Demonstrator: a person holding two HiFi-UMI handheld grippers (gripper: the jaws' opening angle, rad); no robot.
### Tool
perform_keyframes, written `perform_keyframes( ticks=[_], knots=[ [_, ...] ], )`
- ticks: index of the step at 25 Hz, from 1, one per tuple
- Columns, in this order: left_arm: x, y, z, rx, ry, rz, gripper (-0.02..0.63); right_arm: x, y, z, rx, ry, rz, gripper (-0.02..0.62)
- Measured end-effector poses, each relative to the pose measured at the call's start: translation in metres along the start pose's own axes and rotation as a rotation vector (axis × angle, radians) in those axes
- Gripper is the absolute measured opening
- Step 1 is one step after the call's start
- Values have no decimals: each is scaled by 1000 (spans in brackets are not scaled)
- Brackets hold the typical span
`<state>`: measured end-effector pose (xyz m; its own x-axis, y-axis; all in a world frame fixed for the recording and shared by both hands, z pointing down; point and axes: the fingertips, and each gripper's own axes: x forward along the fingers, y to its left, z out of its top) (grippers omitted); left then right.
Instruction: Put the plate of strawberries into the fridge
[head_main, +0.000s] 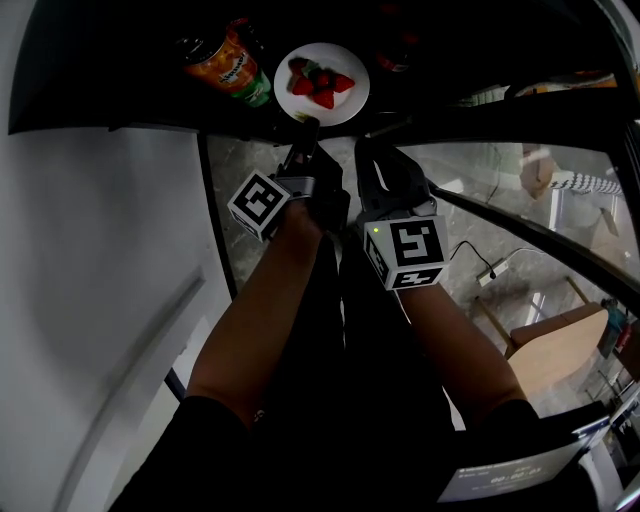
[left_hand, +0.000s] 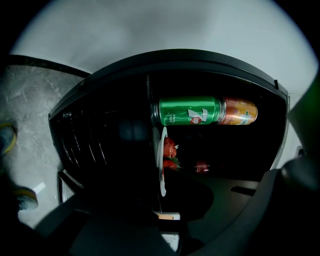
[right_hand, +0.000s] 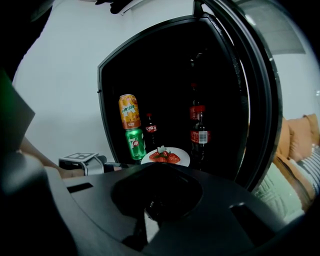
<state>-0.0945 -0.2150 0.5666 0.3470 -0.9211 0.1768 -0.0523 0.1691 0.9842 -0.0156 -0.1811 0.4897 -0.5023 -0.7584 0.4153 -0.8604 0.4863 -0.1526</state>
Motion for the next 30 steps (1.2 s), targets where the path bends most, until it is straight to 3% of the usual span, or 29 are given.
perform_keyframes(
  ticks=[6, 8, 11, 13, 18, 22, 30],
  knots=[
    [-19, 3, -11, 144, 65, 39, 43, 1, -4, -5, 8, 5, -3, 5],
    [-25, 2, -18, 312, 110, 81, 41, 1, -6, -8, 8, 8, -5, 5],
    [-30, 2, -26, 672, 180, 173, 30, 0, -9, -10, 9, 10, -12, 5],
    [-30, -1, -29, 868, 195, 209, 5, 0, -11, -11, 10, 10, -15, 5],
    [-21, -15, -35, 1190, 164, 244, 5, -4, -15, -15, 17, 12, -20, 5],
    [-11, -17, -36, 1298, 127, 306, 5, -4, -19, -19, 13, 15, -18, 5],
    [-4, -10, -33, 1326, 119, 369, 5, -4, -22, -19, -15, 15, -15, 5]
  ],
)
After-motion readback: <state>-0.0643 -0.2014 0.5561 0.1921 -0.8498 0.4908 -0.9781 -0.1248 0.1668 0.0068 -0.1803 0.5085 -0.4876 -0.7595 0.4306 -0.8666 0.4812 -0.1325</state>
